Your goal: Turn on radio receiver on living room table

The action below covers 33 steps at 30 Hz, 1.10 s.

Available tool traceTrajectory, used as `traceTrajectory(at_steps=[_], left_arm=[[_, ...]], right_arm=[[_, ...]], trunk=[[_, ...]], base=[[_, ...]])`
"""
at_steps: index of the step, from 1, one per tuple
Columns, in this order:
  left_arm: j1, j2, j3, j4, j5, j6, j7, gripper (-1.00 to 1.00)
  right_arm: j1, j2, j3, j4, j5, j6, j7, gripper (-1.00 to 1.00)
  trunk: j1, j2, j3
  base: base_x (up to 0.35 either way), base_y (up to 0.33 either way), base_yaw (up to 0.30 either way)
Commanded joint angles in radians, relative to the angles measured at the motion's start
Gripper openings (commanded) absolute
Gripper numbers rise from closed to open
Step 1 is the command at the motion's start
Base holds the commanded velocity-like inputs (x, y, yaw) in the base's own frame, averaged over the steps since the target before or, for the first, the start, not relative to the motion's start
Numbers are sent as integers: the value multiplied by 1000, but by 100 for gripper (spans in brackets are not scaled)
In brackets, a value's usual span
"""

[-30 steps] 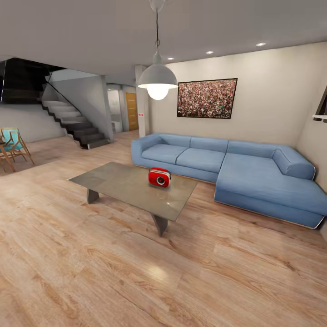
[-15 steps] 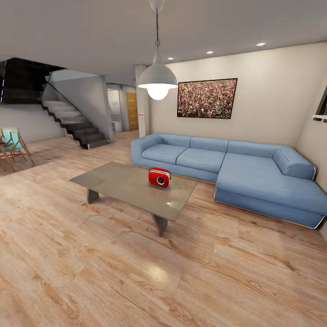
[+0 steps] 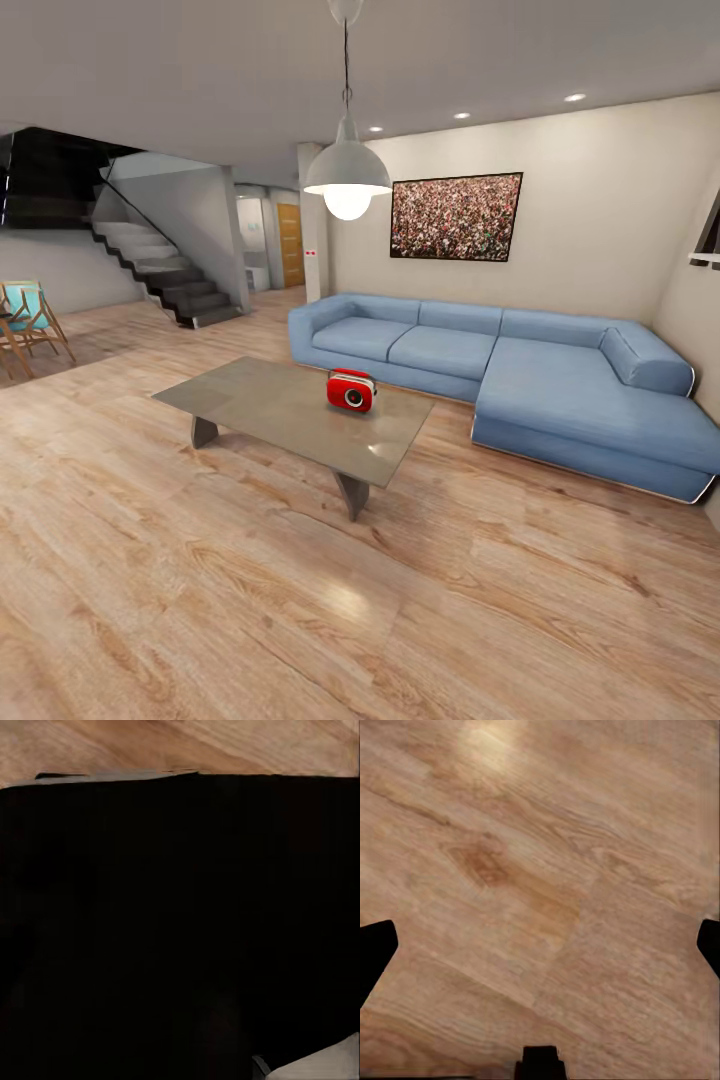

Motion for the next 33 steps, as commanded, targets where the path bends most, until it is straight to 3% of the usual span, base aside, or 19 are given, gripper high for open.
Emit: traceTrajectory(at_steps=[1, 3, 5, 6, 9, 13, 16, 23, 33], left_arm=[[0, 0, 0, -22, 0, -29, 3, 100], [0, 3, 0, -130, -2, -49, 24, 100], [0, 6, 0, -250, -3, 1, 95, 100], [0, 5, 0, -326, -3, 65, 155, 100], [-1, 4, 0, -466, -6, 159, 236, 100], [-19, 17, 6, -625, -9, 243, 298, 100], [-38, 32, 20, -651, -4, 285, 328, 100], [-47, 38, 31, -657, -5, 256, 342, 100], [-47, 40, 31, -656, -5, 252, 343, 100]], right_arm=[[-1, -7, 0, -26, 0, 1, 1, 100], [-21, -23, 0, -142, 5, 24, 3, 100], [-63, -28, 0, -205, 28, 107, 3, 100], [-110, -29, 0, -220, 45, 171, 4, 100], [-178, -33, 0, -235, 60, 241, 4, 100], [-240, -36, 0, -242, 67, 267, 5, 100], [-256, -35, 3, -241, 68, 271, 4, 100], [-264, -35, 6, -236, 100, 265, 5, 100], [-264, -35, 6, -235, 103, 261, 6, 100]], trunk=[[0, 0, 0], [0, 0, 0], [0, 0, 0], [0, 0, 0], [0, 0, 0], [0, 0, 0], [0, 0, 0], [0, 0, 0], [0, 0, 0]], base=[[0, 0, 0], [0, 0, 0], [0, 0, 0], [0, 0, 0], [0, 0, 0], [0, 0, 0], [0, 0, 0], [0, -26, 0], [6, -281, 0]])
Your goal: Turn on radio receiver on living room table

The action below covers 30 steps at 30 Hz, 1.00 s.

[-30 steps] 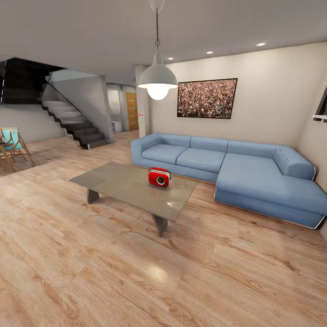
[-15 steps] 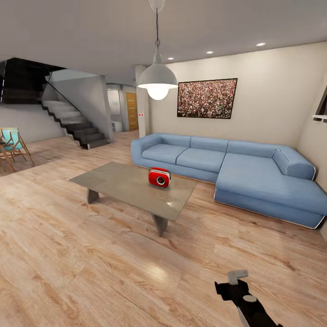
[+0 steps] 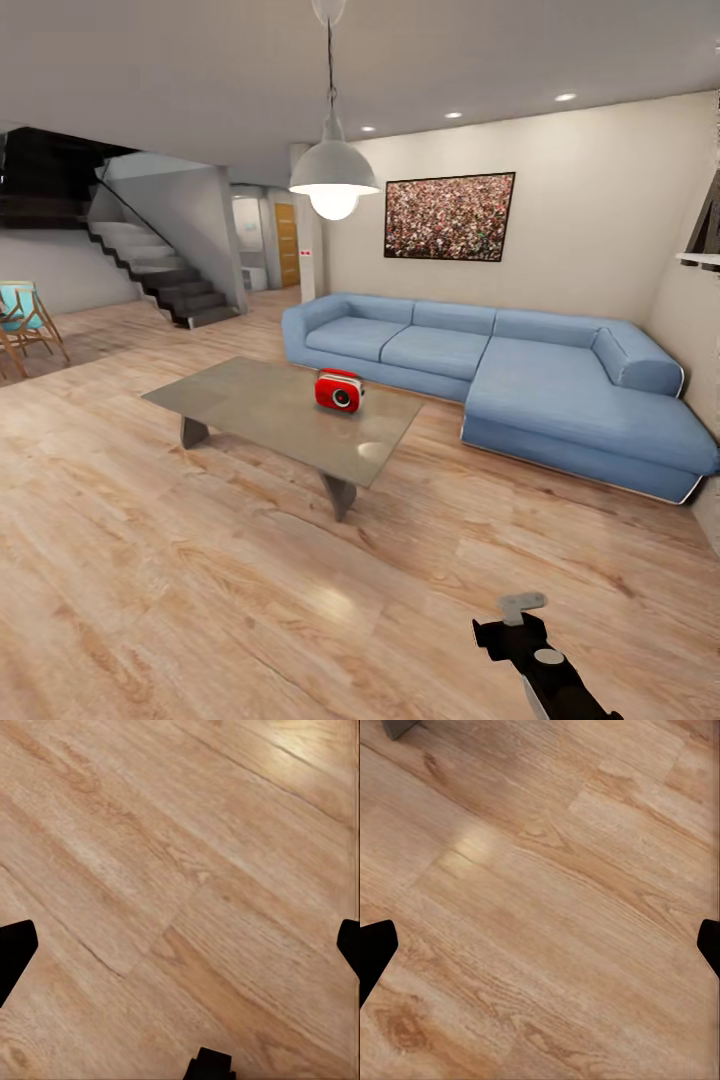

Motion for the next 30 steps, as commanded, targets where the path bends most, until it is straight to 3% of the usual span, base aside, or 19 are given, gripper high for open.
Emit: traceTrajectory(at_steps=[1, 6, 15, 23, 30], left_arm=[[0, -1, 0, 0, 0, 0, 0, 100], [0, 0, 0, 0, 0, -1, 0, 100], [0, 0, 2, 0, 0, -1, 1, 100], [0, 0, 2, 0, 0, -1, 7, 100], [0, 0, 2, 0, 0, -1, 9, 100]], right_arm=[[0, 0, 0, 0, 0, 0, 0, 100], [0, 0, 0, 0, -1, -1, 1, 100], [0, 0, -3, 0, -1, -1, 0, 100], [0, 0, -3, 0, 0, -2, 0, 100], [0, 1, -3, 0, 2, -2, 0, 100]], trunk=[[0, 0, 0], [0, 0, 1], [0, 0, 7], [0, 0, 12], [0, 0, 13]], base=[[71, -321, 0], [98, -268, -108], [35, -32, -253], [259, -158, -261], [283, -180, -52]])
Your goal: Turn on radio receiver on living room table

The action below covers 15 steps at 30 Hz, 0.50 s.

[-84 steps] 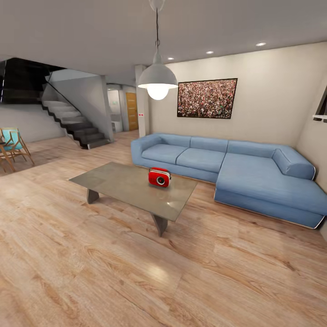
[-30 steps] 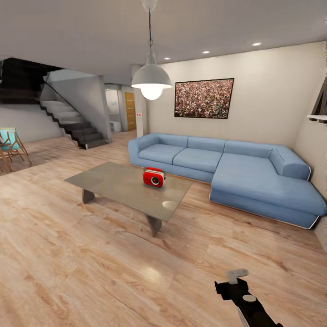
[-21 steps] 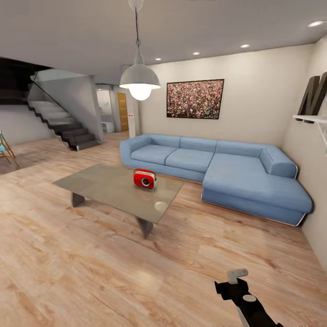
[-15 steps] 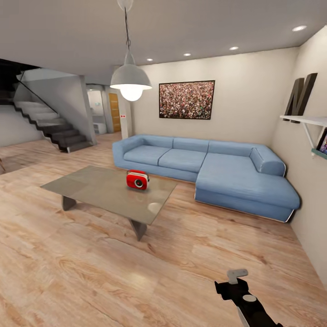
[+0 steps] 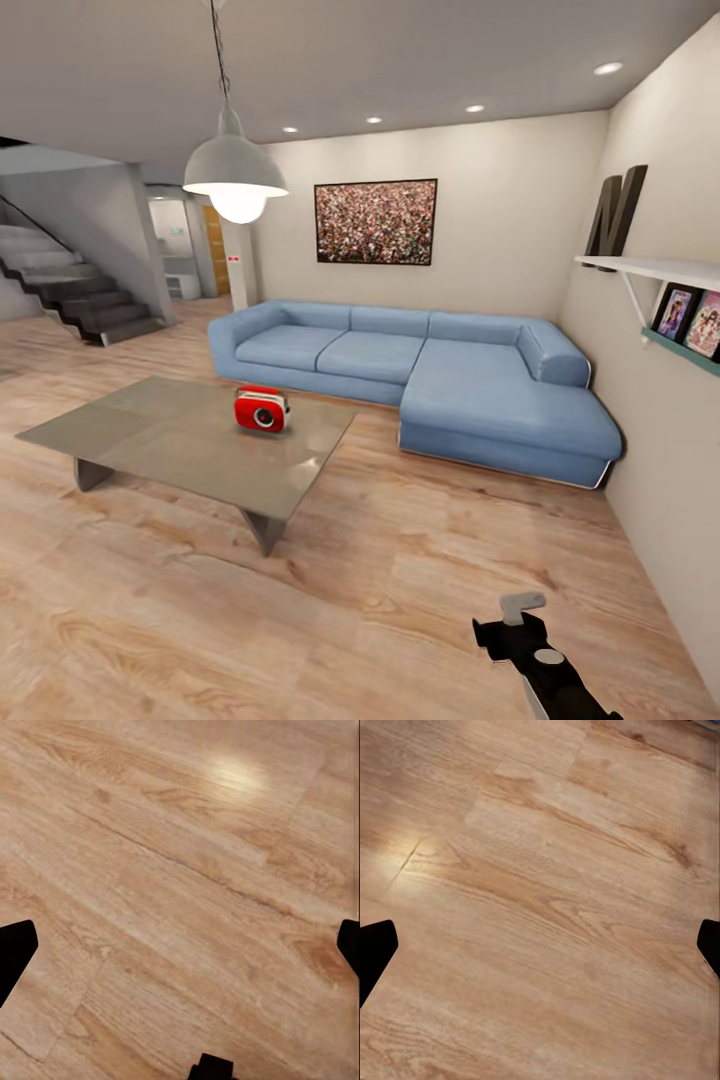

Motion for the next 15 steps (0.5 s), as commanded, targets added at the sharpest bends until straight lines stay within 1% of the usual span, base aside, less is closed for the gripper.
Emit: traceTrajectory(at_steps=[1, 15], left_arm=[[0, 0, 0, 0, 0, 0, 0, 100], [0, 0, 0, 0, 0, 0, 0, 100]], right_arm=[[0, 0, 1, 0, 0, 0, 0, 100], [0, 0, 1, 0, 0, -2, -1, 100]], trunk=[[0, 0, 0], [0, 0, 0]], base=[[284, -180, -1], [284, -180, 0]])
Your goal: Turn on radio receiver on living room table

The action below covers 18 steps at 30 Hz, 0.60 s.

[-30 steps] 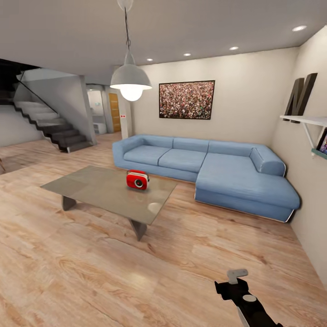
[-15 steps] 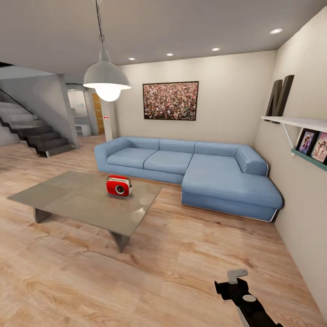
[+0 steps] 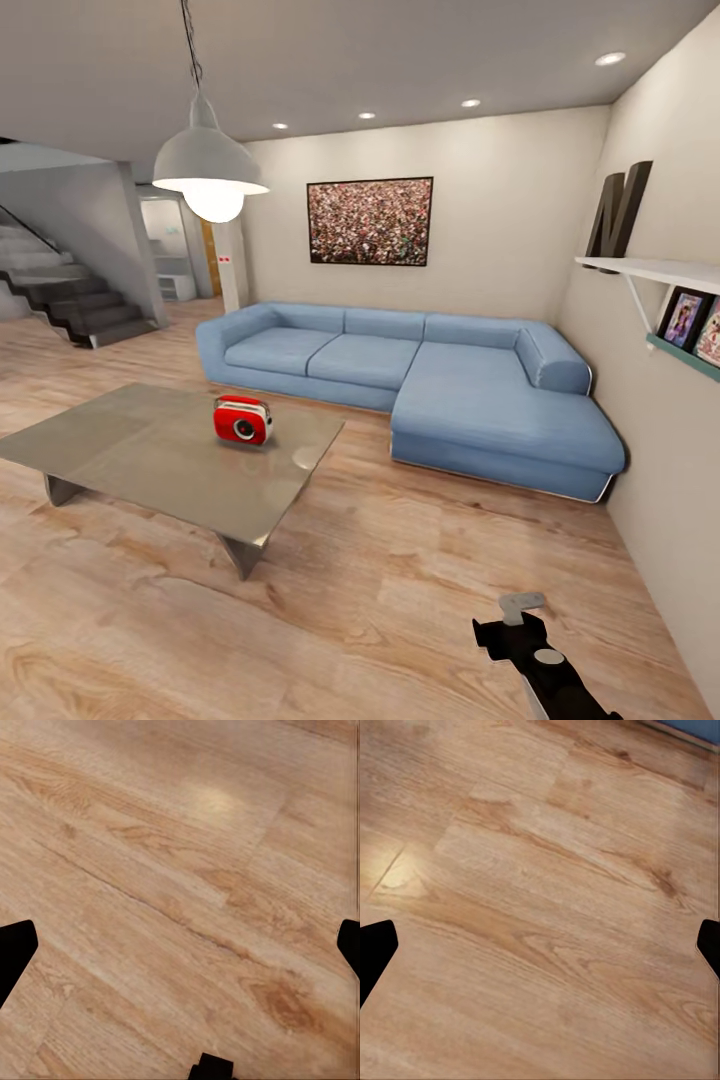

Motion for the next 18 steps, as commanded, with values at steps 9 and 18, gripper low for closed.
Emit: traceTrajectory(at_steps=[9, 18], left_arm=[[0, 0, 0, 0, 0, 0, 0, 100], [0, 0, 0, 0, 0, 0, 0, 100]], right_arm=[[0, 0, 0, 0, 0, 0, 0, 100], [0, 0, 2, 0, 0, 0, -2, 100]], trunk=[[0, 0, 0], [0, 0, 0]], base=[[284, -180, 0], [284, -180, 0]])
